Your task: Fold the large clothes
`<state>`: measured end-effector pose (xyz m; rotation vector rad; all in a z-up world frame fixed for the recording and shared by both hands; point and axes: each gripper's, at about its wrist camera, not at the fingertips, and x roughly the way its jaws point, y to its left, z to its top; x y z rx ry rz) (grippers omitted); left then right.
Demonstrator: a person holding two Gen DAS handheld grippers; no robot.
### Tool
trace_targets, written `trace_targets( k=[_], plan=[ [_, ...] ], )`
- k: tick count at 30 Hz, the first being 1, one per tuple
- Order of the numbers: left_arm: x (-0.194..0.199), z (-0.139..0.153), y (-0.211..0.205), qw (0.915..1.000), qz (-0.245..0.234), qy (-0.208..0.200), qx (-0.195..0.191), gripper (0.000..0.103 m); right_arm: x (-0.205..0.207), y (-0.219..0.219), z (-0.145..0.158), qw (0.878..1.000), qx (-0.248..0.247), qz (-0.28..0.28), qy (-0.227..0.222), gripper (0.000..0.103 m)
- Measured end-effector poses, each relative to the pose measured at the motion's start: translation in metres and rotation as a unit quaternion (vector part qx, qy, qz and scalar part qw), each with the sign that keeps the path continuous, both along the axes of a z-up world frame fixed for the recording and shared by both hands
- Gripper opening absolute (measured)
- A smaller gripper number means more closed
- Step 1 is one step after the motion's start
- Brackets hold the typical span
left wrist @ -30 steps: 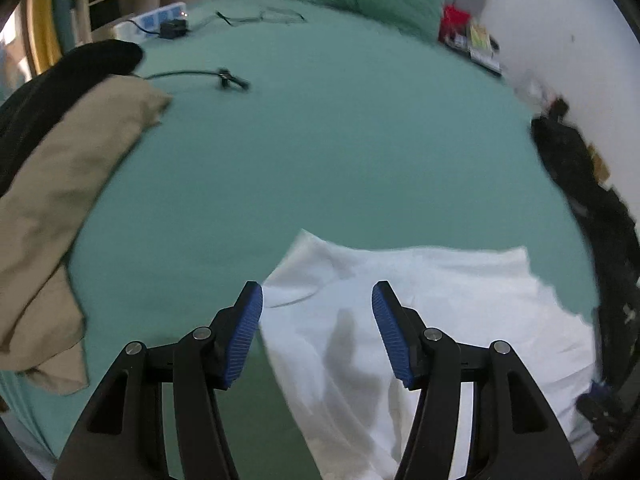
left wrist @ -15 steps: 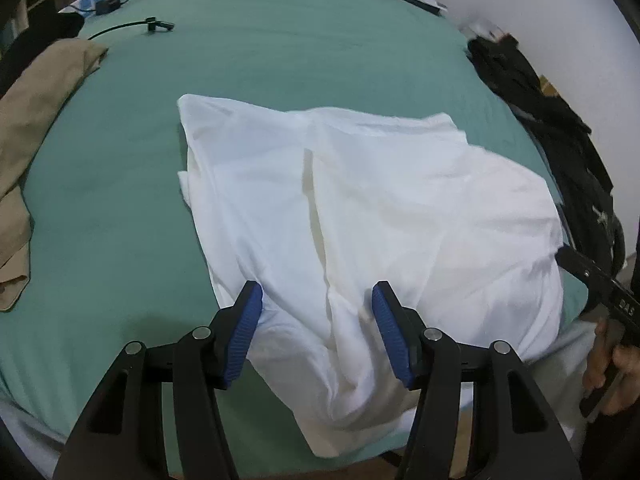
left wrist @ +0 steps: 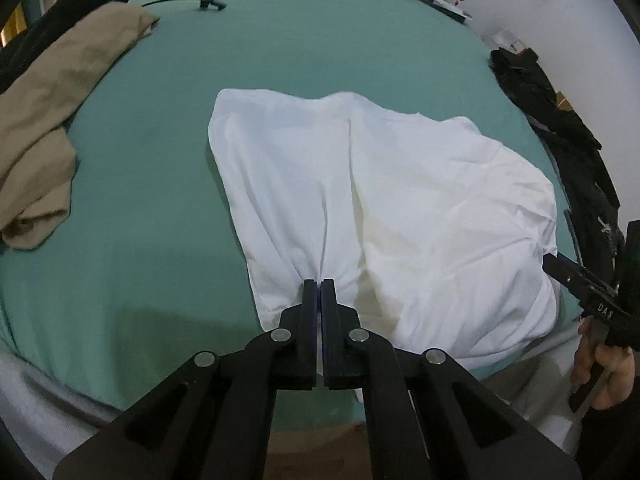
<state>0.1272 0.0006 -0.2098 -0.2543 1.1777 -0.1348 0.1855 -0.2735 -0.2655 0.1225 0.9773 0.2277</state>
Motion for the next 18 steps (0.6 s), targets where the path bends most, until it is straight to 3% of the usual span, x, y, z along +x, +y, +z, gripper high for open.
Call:
trace_targets(
  k=[6,9,11,12,15,18],
  plan=[
    [0.001,0.014,0.004,0.9996,0.023,-0.012,-0.006,0.004,-0.002,0.000,0.005,1.000,-0.005,0.000,-0.007,0.074],
    [0.003,0.025,0.014,0.9978,0.050,-0.027,-0.035,0.021,-0.003,-0.004,0.014,1.000,0.002,-0.005,-0.009,0.074],
    [0.006,0.032,0.023,0.9953,0.070,-0.043,-0.050,0.052,-0.004,-0.009,0.024,1.000,0.005,-0.011,-0.025,0.074],
    [0.007,0.034,0.028,0.9943,0.078,-0.050,-0.052,0.057,-0.005,-0.012,0.029,0.999,0.007,-0.015,-0.035,0.074],
    [0.018,0.027,0.036,0.9933,0.096,-0.046,-0.044,0.060,-0.002,-0.021,0.040,0.998,0.013,-0.027,-0.060,0.074],
    [0.023,0.018,0.052,0.9878,0.134,-0.046,-0.065,0.060,0.007,-0.026,0.042,0.997,0.016,-0.033,-0.066,0.074]
  ],
)
